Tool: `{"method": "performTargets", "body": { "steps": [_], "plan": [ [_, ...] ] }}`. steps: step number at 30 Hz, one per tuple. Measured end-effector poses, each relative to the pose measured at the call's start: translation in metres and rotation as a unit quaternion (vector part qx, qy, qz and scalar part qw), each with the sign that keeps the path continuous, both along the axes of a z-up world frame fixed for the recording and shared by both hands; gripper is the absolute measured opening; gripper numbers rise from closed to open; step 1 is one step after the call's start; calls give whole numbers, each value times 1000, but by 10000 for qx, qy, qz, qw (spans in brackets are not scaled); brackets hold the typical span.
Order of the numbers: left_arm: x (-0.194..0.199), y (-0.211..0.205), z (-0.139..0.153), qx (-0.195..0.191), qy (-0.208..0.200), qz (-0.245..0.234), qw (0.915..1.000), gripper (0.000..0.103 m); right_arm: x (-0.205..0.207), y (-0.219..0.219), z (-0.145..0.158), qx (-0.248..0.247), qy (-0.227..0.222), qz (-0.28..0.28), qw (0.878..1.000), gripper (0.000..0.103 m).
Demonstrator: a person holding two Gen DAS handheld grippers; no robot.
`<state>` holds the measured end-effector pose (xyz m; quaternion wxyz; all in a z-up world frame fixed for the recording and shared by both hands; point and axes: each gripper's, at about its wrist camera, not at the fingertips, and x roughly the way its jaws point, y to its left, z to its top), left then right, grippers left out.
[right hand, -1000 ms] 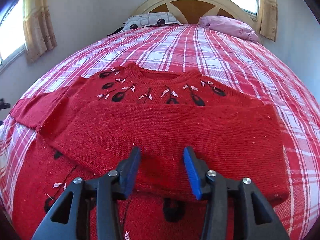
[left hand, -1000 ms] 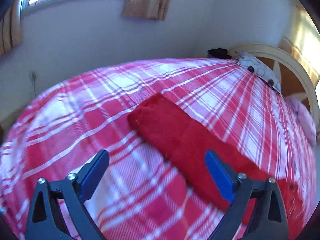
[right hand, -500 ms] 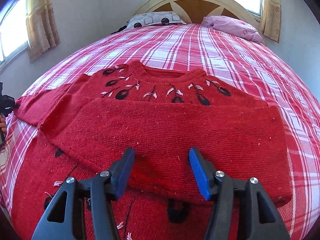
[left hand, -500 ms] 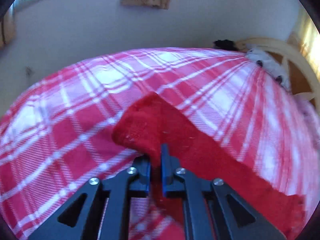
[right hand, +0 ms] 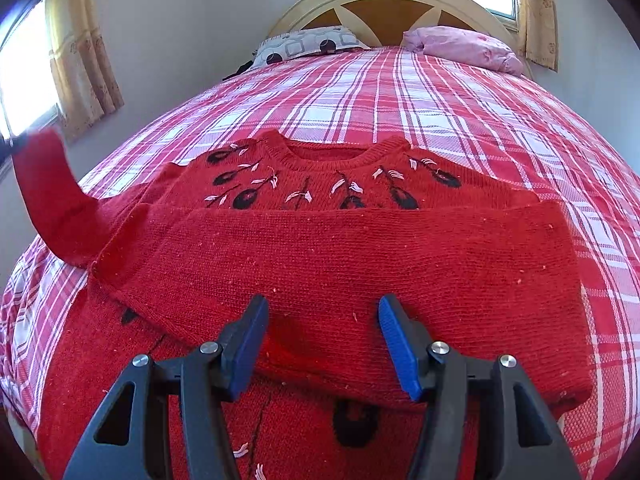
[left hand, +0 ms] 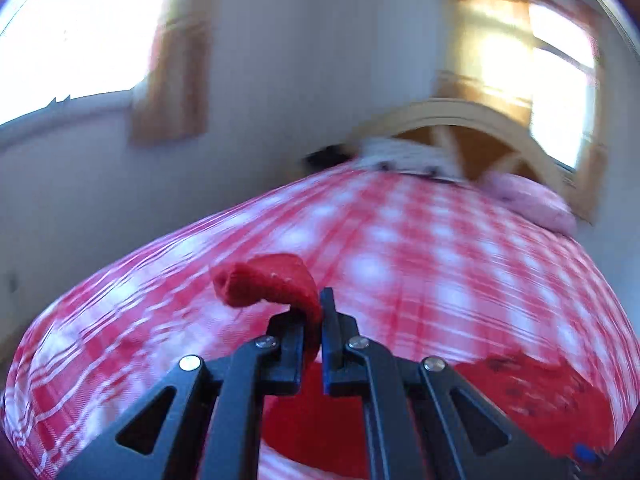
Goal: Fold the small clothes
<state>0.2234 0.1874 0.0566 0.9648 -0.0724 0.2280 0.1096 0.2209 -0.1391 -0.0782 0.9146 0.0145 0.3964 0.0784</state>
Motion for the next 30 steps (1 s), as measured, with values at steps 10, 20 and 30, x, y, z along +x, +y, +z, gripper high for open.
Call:
{"method": "performTargets", "body": {
  "steps": [10, 20, 30],
  "plan": [
    [-9, -199, -97, 723, 1316, -2063, 9669, 15, 0, -8, 1, 263, -12, -18, 9997, 59],
    [-81, -147, -87, 209, 1113, -2033, 9726, 101, 1, -10, 1, 372, 7, -7, 9993, 59],
    [-80, -115, -138, -414, 1941, -1199, 9728, 95, 11, 23, 8, 1881, 496, 364, 9802, 59]
  ]
}}
